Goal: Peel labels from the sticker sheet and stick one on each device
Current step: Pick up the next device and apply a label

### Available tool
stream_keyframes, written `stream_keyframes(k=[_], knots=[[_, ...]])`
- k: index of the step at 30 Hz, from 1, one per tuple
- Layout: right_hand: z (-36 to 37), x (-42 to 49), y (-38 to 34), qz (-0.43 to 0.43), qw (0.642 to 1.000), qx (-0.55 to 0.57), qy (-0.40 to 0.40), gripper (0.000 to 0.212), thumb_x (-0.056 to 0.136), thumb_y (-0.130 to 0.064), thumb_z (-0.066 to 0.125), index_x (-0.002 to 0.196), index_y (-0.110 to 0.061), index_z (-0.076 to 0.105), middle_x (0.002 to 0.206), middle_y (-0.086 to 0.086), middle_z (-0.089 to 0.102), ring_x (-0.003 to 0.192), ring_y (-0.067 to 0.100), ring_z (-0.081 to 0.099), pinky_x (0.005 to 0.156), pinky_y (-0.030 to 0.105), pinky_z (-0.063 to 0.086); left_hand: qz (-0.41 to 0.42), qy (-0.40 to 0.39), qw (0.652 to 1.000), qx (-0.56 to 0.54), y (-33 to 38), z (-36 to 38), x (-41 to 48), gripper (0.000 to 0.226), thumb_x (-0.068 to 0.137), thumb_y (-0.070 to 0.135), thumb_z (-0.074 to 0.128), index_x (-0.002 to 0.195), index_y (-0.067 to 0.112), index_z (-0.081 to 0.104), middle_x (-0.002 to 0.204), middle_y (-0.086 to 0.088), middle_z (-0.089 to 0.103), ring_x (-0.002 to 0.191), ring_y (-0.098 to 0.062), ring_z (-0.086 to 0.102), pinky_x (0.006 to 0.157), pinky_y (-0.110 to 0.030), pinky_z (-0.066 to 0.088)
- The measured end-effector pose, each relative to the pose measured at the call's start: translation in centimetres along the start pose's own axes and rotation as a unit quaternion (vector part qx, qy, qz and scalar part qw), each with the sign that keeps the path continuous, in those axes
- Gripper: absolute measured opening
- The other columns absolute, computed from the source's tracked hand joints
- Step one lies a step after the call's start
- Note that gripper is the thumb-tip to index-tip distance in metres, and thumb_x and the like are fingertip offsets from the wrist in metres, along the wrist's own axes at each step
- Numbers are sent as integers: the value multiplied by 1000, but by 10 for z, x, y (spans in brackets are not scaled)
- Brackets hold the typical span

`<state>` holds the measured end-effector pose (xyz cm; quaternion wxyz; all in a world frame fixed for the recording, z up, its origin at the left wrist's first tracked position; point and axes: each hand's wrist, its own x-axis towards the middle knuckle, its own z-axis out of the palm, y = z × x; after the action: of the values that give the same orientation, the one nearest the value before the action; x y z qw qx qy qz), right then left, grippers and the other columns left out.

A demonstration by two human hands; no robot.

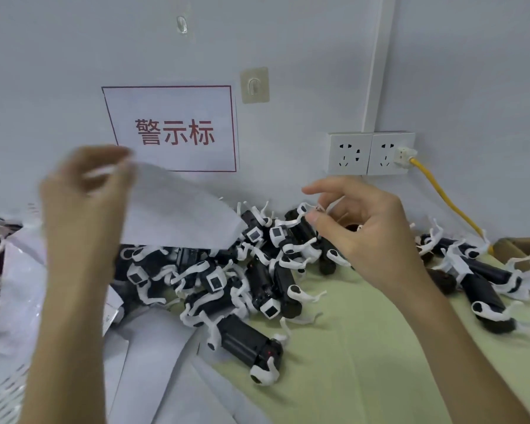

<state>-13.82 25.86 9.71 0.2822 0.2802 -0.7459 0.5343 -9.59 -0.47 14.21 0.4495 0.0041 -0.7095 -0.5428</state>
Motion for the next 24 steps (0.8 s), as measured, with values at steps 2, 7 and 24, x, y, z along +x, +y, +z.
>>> stream_keyframes(k=[2, 7, 24], knots=[[2, -1, -2, 2, 1000, 5, 1, 35, 83, -9, 82, 101, -38, 73, 84, -8, 65, 65, 20, 66, 65, 28, 54, -16, -140, 990, -20, 5, 18, -11, 10, 91, 36, 68, 94, 30, 76, 95, 15, 77, 91, -4, 72, 83, -29, 53], [2, -2, -5, 14, 1000, 8, -22, 45, 79, -13, 82, 112, -41, 70, 93, -13, 70, 72, 14, 71, 67, 20, 53, 31, -263, 963, 57, 9, 66, -40, 5, 91, 33, 71, 90, 33, 76, 89, 25, 74, 85, 5, 69, 72, -12, 49], [5, -3, -4, 27, 999, 24, 12, 15, 89, -18, 74, 94, -32, 75, 77, -10, 77, 63, 13, 73, 59, 20, 53, 90, -222, 970, 44, -2, 86, -54, 17, 88, 18, 78, 79, 32, 74, 76, 22, 69, 67, -9, 66, 62, -19, 46]])
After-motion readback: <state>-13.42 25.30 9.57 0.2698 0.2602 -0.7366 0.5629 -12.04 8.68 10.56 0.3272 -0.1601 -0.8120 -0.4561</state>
